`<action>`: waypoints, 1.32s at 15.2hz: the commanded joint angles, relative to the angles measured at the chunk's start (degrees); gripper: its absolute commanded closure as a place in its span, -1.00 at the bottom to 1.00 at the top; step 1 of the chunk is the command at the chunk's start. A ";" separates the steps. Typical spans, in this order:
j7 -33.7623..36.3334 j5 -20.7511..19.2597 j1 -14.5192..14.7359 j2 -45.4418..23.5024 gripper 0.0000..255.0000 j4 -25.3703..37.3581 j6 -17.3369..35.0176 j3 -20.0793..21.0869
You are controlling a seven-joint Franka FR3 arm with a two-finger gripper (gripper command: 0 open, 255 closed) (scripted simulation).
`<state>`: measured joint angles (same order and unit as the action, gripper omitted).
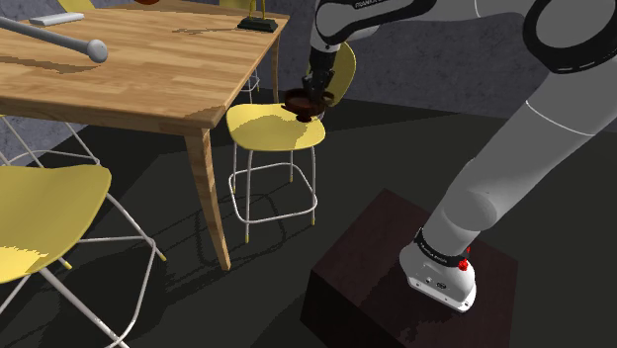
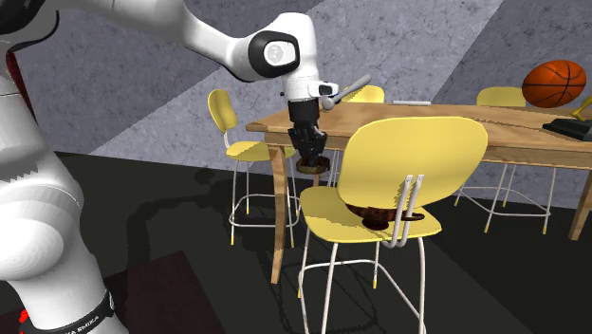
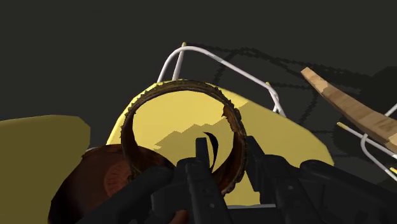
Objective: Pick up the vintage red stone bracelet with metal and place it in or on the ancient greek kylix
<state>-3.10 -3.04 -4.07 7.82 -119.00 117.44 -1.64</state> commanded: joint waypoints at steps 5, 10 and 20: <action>-3.02 0.65 -1.16 -7.96 1.00 10.27 -2.22 -1.51; -6.55 1.97 -2.93 -18.80 1.00 24.19 -5.21 -2.84; -9.17 3.36 -4.86 -29.71 1.00 35.10 -5.18 -3.43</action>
<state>-12.29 0.31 -8.94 -21.81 -83.29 111.53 -5.08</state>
